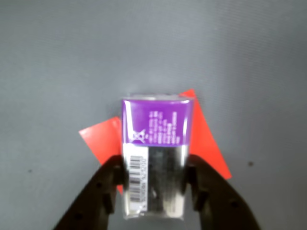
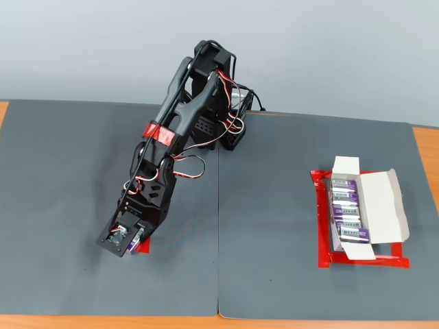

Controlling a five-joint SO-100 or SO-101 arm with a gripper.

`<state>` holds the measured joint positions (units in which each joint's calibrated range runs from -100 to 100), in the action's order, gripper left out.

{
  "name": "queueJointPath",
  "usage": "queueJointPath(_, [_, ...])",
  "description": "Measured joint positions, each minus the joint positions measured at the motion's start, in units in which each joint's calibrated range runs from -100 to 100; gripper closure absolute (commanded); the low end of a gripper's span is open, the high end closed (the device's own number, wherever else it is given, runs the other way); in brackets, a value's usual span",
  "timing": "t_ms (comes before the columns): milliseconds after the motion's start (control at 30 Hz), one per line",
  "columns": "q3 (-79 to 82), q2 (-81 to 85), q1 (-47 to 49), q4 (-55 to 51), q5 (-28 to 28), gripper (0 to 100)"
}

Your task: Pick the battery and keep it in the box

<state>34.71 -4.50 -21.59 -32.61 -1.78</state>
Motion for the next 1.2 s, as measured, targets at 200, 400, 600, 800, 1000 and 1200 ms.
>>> queueJointPath(200, [0.0, 0.0, 0.0, 0.0, 0.0, 98])
queueJointPath(400, [0.0, 0.17, 0.0, 0.0, 0.0, 98])
queueJointPath(600, [0.09, 3.48, 0.15, 0.0, 0.0, 98])
queueJointPath(800, [0.09, 9.43, 2.14, 0.0, 0.0, 98])
queueJointPath(1000, [0.18, 15.97, 4.13, -0.09, 0.0, 98])
queueJointPath(1200, [0.18, 22.26, 9.73, -0.09, 0.0, 98])
